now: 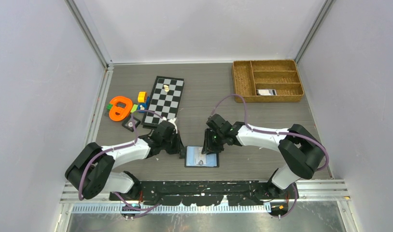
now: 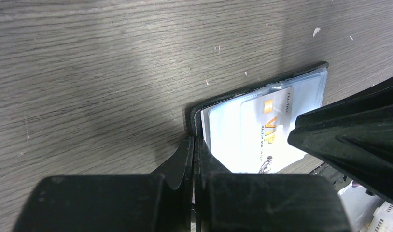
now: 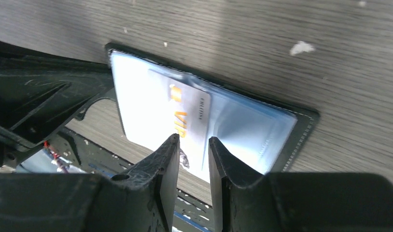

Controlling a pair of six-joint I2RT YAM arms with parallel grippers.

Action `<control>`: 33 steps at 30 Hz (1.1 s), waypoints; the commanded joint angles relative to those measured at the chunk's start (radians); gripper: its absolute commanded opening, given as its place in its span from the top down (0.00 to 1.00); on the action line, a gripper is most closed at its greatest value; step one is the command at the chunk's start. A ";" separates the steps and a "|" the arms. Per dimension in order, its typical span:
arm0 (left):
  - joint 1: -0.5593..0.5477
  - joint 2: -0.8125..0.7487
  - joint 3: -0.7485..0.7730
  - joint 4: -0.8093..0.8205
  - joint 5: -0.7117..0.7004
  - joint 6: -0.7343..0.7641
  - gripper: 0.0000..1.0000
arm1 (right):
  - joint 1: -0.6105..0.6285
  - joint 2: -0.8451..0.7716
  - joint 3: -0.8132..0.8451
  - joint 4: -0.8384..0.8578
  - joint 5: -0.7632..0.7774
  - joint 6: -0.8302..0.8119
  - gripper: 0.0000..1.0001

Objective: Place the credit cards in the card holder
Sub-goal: Insert the credit card into the card holder.

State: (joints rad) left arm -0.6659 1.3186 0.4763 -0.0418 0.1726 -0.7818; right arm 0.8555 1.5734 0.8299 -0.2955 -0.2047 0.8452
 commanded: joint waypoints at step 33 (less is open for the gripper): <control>-0.011 -0.014 -0.021 -0.052 -0.036 0.004 1.00 | 0.056 0.042 0.068 0.024 0.037 0.051 0.67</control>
State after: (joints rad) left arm -0.6682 1.3167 0.4747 -0.0422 0.1696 -0.7826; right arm 0.8909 1.5967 0.8421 -0.3073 -0.1795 0.8749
